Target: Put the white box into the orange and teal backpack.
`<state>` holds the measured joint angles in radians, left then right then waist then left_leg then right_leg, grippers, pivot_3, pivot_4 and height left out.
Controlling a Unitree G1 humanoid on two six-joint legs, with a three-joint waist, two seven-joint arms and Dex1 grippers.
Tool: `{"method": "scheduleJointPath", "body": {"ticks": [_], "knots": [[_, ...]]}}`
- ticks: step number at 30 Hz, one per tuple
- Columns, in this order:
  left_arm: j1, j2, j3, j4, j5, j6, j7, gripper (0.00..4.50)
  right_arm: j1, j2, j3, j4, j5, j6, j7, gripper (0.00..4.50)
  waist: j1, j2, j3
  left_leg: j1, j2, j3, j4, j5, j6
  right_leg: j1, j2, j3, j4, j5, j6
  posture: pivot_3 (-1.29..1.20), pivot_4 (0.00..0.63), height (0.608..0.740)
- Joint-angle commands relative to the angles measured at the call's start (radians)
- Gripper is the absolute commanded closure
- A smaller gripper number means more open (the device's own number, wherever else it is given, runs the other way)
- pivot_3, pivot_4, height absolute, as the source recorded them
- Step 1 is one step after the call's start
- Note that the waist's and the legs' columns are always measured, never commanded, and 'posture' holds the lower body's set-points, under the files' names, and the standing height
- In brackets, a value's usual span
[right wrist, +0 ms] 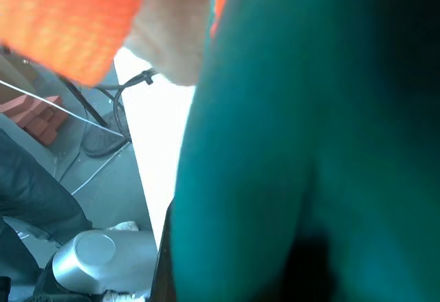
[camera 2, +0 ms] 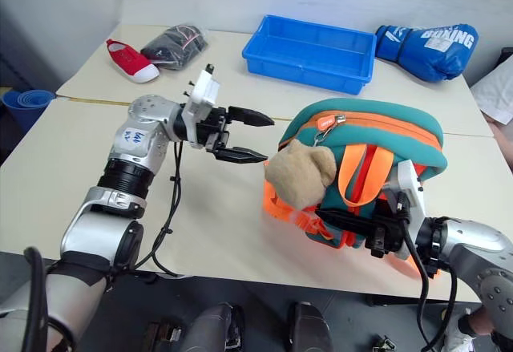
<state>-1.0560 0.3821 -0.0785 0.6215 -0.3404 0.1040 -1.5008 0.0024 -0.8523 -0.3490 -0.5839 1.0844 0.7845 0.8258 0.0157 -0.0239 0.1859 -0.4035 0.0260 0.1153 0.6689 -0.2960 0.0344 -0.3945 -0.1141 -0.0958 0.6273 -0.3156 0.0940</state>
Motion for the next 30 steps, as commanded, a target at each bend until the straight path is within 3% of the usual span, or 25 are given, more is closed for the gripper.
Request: {"method": "scheduleJointPath", "body": {"ticks": [1,8,16,25,30], "knots": [[0.074,0.014,0.009,-0.206,-0.069,0.037,-0.042,0.53,-0.022,0.006,0.02,-0.01,0.001,-0.007,-0.004,4.5,0.0,0.0,0.0,0.0,0.0,0.0,0.0,0.0,0.0,0.0,0.0,0.001,0.001,0.0,0.0,0.0,0.15,0.74],[0.183,-0.037,0.002,-0.497,-0.133,0.122,0.107,0.53,-0.054,0.002,0.045,0.011,-0.013,-0.006,0.01,4.5,0.005,0.0,0.0,-0.001,0.0,-0.002,0.004,0.0,0.0,0.002,0.0,0.006,0.0,0.0,0.0,0.0,0.15,0.74],[0.215,-0.143,-0.037,-0.53,-0.095,0.063,0.237,0.53,-0.074,-0.001,0.058,0.022,-0.016,0.003,0.013,4.5,0.007,0.0,0.0,-0.001,0.001,-0.003,0.006,0.0,0.0,0.002,0.0,0.006,0.001,0.0,0.0,0.0,0.15,0.74],[0.209,-0.093,-0.004,-0.521,-0.137,0.129,0.244,2.96,-0.038,0.002,0.027,0.008,0.001,0.006,-0.003,4.5,0.007,0.0,0.0,-0.001,0.001,-0.003,0.006,0.0,0.0,0.002,0.0,0.006,0.0,0.0,0.0,0.0,0.15,0.74],[0.045,-0.007,0.097,-0.296,-0.125,0.145,0.3,3.86,0.003,0.016,-0.03,-0.01,0.07,0.013,-0.043,4.5,0.008,0.0,0.0,-0.002,0.001,-0.004,0.008,0.0,0.001,0.003,0.0,0.005,0.001,0.0,0.0,0.0,0.15,0.74]]}}
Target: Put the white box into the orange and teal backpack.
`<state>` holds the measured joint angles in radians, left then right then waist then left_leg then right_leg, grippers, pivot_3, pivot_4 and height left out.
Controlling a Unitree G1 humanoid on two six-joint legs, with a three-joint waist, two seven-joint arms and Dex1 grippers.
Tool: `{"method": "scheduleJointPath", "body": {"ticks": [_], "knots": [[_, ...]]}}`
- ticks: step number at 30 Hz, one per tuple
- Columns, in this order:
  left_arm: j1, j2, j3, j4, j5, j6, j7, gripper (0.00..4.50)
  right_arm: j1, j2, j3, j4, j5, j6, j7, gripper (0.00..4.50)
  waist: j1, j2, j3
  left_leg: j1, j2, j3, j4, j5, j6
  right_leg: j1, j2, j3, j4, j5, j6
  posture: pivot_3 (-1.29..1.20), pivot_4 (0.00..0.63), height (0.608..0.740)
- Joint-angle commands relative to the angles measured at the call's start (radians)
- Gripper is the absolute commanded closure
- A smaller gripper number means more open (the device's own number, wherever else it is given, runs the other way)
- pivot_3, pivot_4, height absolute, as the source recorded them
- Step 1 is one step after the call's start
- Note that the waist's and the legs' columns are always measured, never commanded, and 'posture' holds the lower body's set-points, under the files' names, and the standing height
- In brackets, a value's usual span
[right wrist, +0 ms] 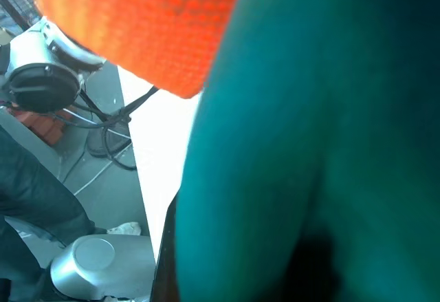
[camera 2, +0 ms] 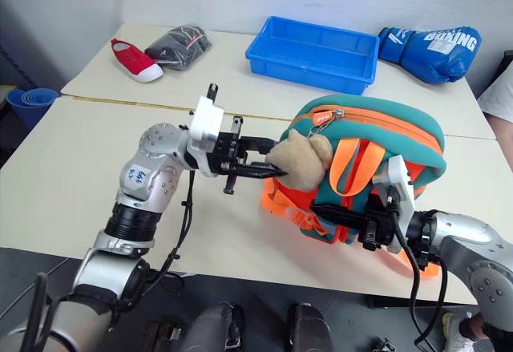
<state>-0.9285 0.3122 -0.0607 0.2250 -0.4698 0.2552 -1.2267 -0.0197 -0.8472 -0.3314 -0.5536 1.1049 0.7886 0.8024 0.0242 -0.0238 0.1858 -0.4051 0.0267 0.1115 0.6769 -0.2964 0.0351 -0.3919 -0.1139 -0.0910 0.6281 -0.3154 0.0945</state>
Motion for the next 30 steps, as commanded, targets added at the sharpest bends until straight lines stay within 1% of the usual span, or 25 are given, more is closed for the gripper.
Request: {"method": "scheduleJointPath", "body": {"ticks": [1,4,7,10,16,18,20,24,27,28,30], "knots": [[-0.1,0.096,0.071,0.149,0.034,-0.03,0.01,3.95,0.04,0.01,-0.062,-0.043,0.055,0.006,-0.025,4.5,0.0,0.0,0.0,0.0,0.0,0.0,0.0,0.0,0.0,0.0,0.0,-0.001,0.0,0.0,0.0,0.0,0.15,0.74],[-0.144,0.166,0.046,0.293,0.119,-0.076,0.013,3.95,0.096,0.004,-0.11,-0.041,0.052,-0.006,-0.017,4.5,0.0,0.0,0.0,0.0,-0.001,0.001,-0.003,-0.001,0.0,0.0,0.001,-0.003,0.0,0.0,0.0,0.0,0.15,0.74],[-0.171,0.183,0.046,0.43,0.159,-0.075,0.049,3.95,0.151,0.009,-0.161,-0.031,0.045,-0.023,-0.004,4.5,0.001,0.0,0.0,0.0,-0.001,0.002,-0.003,-0.001,0.001,0.0,0.002,-0.008,0.0,0.0,0.001,0.0,0.15,0.74],[-0.138,0.163,0.027,0.491,0.185,-0.083,0.035,3.95,0.189,0.025,-0.191,-0.026,0.037,-0.042,-0.004,4.5,0.001,0.0,0.0,0.0,-0.001,0.002,-0.002,-0.002,0.002,0.0,0.002,-0.008,0.0,0.001,0.001,0.0,0.15,0.74],[-0.011,0.079,-0.056,0.553,0.283,-0.242,0.038,3.95,0.231,0.051,-0.235,0.004,0.016,-0.08,-0.015,4.5,0.001,0.0,0.0,0.0,-0.002,0.002,-0.001,-0.002,0.003,0.0,0.0,-0.007,0.0,0.001,0.002,0.0,0.15,0.74],[0.063,0.04,-0.097,0.517,0.298,-0.269,0.01,3.95,0.239,0.072,-0.246,0.016,0.004,-0.1,-0.023,4.5,0.001,0.0,0.0,0.0,-0.002,0.002,0.0,-0.002,0.003,0.0,0.0,-0.007,0.0,0.001,0.002,0.0,0.15,0.74],[0.099,0.027,-0.114,0.487,0.302,-0.281,-0.01,3.95,0.241,0.08,-0.246,0.018,0.0,-0.105,-0.025,4.5,0.001,0.0,0.0,0.0,-0.001,0.002,0.0,-0.002,0.003,0.0,-0.001,-0.007,0.0,0.001,0.002,0.0,0.15,0.74],[0.164,0.008,-0.08,0.354,0.218,-0.229,-0.044,3.95,0.245,0.098,-0.262,0.024,-0.001,-0.121,-0.037,4.5,0.002,0.001,-0.001,0.0,-0.001,0.002,0.001,-0.002,0.003,0.0,-0.002,-0.006,-0.001,0.001,0.002,0.0,0.15,0.74],[0.189,0.029,-0.009,0.248,0.145,-0.164,-0.018,3.95,0.221,0.136,-0.232,0.021,-0.016,-0.141,-0.067,4.5,-0.001,0.001,-0.001,0.0,-0.001,0.001,0.001,-0.003,0.003,0.0,-0.002,0.001,-0.001,0.001,0.002,0.0,0.15,0.74],[0.194,0.036,0.003,0.23,0.137,-0.155,-0.013,3.3,0.213,0.147,-0.222,0.019,-0.027,-0.151,-0.074,4.5,-0.001,0.001,-0.001,0.0,0.0,0.001,0.001,-0.003,0.003,0.0,-0.002,0.001,-0.001,0.001,0.002,0.0,0.15,0.74],[0.219,0.1,0.02,0.192,0.139,-0.122,-0.032,2.75,0.221,0.15,-0.149,-0.019,-0.137,-0.197,-0.06,3.86,-0.003,0.001,-0.001,0.0,0.0,0.001,0.001,-0.003,0.003,0.0,-0.002,0.002,0.0,0.001,0.002,0.0,0.15,0.74]]}}
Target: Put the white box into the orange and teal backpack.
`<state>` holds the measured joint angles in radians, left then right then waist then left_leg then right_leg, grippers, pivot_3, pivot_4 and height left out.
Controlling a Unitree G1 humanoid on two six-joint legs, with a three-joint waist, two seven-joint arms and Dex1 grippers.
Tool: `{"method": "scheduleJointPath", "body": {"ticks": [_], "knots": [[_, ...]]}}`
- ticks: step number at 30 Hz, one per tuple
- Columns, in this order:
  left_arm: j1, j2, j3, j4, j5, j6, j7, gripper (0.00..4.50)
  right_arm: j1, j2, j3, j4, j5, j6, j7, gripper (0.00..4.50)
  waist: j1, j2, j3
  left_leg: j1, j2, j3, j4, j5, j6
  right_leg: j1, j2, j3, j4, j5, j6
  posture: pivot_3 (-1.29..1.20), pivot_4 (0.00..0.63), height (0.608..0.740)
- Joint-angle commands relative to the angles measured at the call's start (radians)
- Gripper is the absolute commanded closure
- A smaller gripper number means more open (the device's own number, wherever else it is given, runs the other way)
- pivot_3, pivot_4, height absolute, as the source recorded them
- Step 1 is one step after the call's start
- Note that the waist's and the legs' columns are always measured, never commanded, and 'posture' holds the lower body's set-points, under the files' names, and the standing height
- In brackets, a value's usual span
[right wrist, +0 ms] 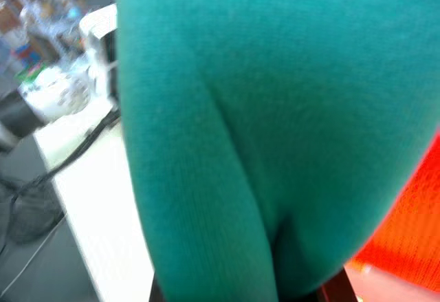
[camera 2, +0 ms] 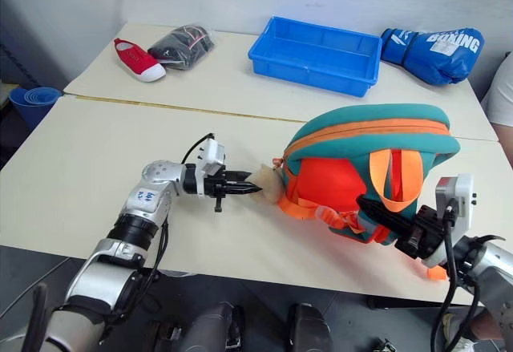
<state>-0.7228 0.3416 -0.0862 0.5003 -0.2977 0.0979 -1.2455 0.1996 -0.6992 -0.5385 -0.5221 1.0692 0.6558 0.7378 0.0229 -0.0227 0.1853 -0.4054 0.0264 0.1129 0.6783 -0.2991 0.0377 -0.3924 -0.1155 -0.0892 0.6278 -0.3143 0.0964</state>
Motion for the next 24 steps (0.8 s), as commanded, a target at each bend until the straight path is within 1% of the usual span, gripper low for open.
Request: {"method": "scheduleJointPath", "body": {"ticks": [1,3,5,6,8,9,11,12,13,16,17,19,20,22,24], "knots": [[0.027,0.098,0.051,-0.101,-0.036,0.049,-0.025,2.41,0.014,-0.003,0.085,-0.067,-0.134,-0.077,0.02,3.61,-0.005,0.0,0.0,0.0,0.0,0.0,0.0,0.0,0.0,0.0,0.001,0.0,0.0,0.0,0.0,0.0,0.15,0.74],[0.067,0.165,0.066,-0.142,-0.042,0.077,-0.046,1.78,0.046,0.005,0.115,-0.085,-0.238,-0.157,0.042,2.93,-0.01,0.001,-0.001,0.0,0.001,0.001,-0.001,0.0,-0.001,0.0,0.001,0.001,0.0,0.0,0.0,0.0,0.15,0.74],[0.122,0.226,0.091,-0.194,-0.066,0.097,-0.077,1.15,0.087,0.015,0.111,-0.079,-0.339,-0.259,0.067,2.27,-0.015,0.002,-0.001,0.001,0.0,0.002,-0.004,0.0,-0.001,-0.001,0.001,0.001,0.0,0.0,0.0,0.0,0.15,0.74],[0.154,0.254,0.114,-0.226,-0.089,0.123,-0.082,0.86,0.108,0.027,0.096,-0.062,-0.402,-0.336,0.076,2.0,-0.015,0.002,-0.001,0.001,0.0,0.002,-0.004,0.0,-0.001,-0.001,0.002,0.002,0.001,0.0,0.0,0.0,0.15,0.74],[0.237,0.306,0.168,-0.274,-0.112,0.135,-0.073,0.2,0.151,0.051,0.056,-0.013,-0.54,-0.54,0.111,1.27,-0.017,0.002,-0.001,0.001,0.0,0.002,-0.004,0.0,-0.001,0.0,0.002,0.001,0.001,0.0,0.0,0.0,0.15,0.74],[0.276,0.326,0.187,-0.296,-0.116,0.137,-0.066,0.0,0.174,0.058,0.04,0.008,-0.574,-0.608,0.137,0.91,-0.017,0.002,-0.001,0.001,0.0,0.003,-0.004,0.0,-0.001,0.0,0.001,0.002,0.001,0.0,0.0,0.0,0.15,0.74],[0.344,0.349,0.216,-0.331,-0.101,0.1,-0.029,0.0,0.233,0.054,0.008,0.054,-0.604,-0.693,0.201,0.27,-0.013,0.002,-0.001,0.001,-0.001,0.003,-0.004,-0.001,0.0,0.0,0.001,0.002,0.0,0.0,0.0,0.0,0.15,0.74],[0.388,0.356,0.238,-0.351,-0.09,0.061,-0.01,0.0,0.271,0.047,-0.02,0.093,-0.616,-0.741,0.241,0.07,-0.011,0.002,-0.001,0.002,-0.001,0.003,-0.004,-0.001,0.0,0.0,0.0,0.002,-0.001,0.0,0.0,0.0,0.15,0.74],[0.429,0.362,0.259,-0.372,-0.079,0.03,0.012,0.0,0.301,0.04,-0.049,0.14,-0.629,-0.79,0.275,0.07,-0.008,0.002,-0.001,0.002,-0.001,0.003,-0.004,-0.001,-0.001,0.001,0.0,0.003,-0.002,0.0,0.0,0.0,0.15,0.74],[0.526,0.389,0.313,-0.458,-0.109,0.077,0.053,0.0,0.318,0.003,-0.128,0.295,-0.65,-0.902,0.331,0.07,-0.01,0.002,-0.001,0.004,0.0,0.003,-0.005,-0.004,-0.001,0.001,0.0,0.005,-0.003,0.0,0.0,0.0,0.15,0.74],[0.554,0.397,0.322,-0.474,-0.1,0.054,0.057,0.0,0.308,-0.012,-0.144,0.338,-0.65,-0.914,0.337,0.07,-0.013,0.002,-0.001,0.004,0.0,0.003,-0.005,-0.004,-0.001,0.001,0.0,0.006,-0.002,0.0,0.0,0.0,0.15,0.74],[0.6,0.406,0.336,-0.477,-0.044,-0.059,0.084,0.0,0.285,-0.039,-0.158,0.409,-0.654,-0.946,0.353,0.07,-0.021,0.002,-0.001,0.007,0.0,0.004,-0.007,-0.004,-0.003,0.002,-0.001,0.008,-0.002,0.0,0.0,0.0,0.15,0.74],[0.609,0.41,0.341,-0.458,-0.025,-0.098,0.095,0.0,0.278,-0.052,-0.152,0.439,-0.665,-0.96,0.364,0.07,-0.022,0.002,-0.001,0.011,0.0,0.005,-0.011,-0.006,-0.006,0.003,-0.001,0.009,-0.003,0.0,0.0,0.0,0.15,0.74],[0.6,0.42,0.336,-0.399,-0.008,-0.149,0.092,0.0,0.257,-0.063,-0.133,0.486,-0.677,-0.978,0.37,0.07,-0.024,0.003,0.0,0.021,0.0,0.006,-0.016,-0.008,-0.007,0.01,-0.001,0.01,-0.005,-0.002,-0.003,0.0,0.15,0.74],[0.569,0.427,0.323,-0.348,0.005,-0.182,0.095,0.0,0.236,-0.062,-0.113,0.511,-0.682,-0.981,0.366,0.07,-0.024,0.003,0.0,0.023,0.002,0.006,-0.019,-0.008,-0.009,0.01,0.0,0.009,-0.004,-0.004,-0.007,0.0,0.15,0.74]]}}
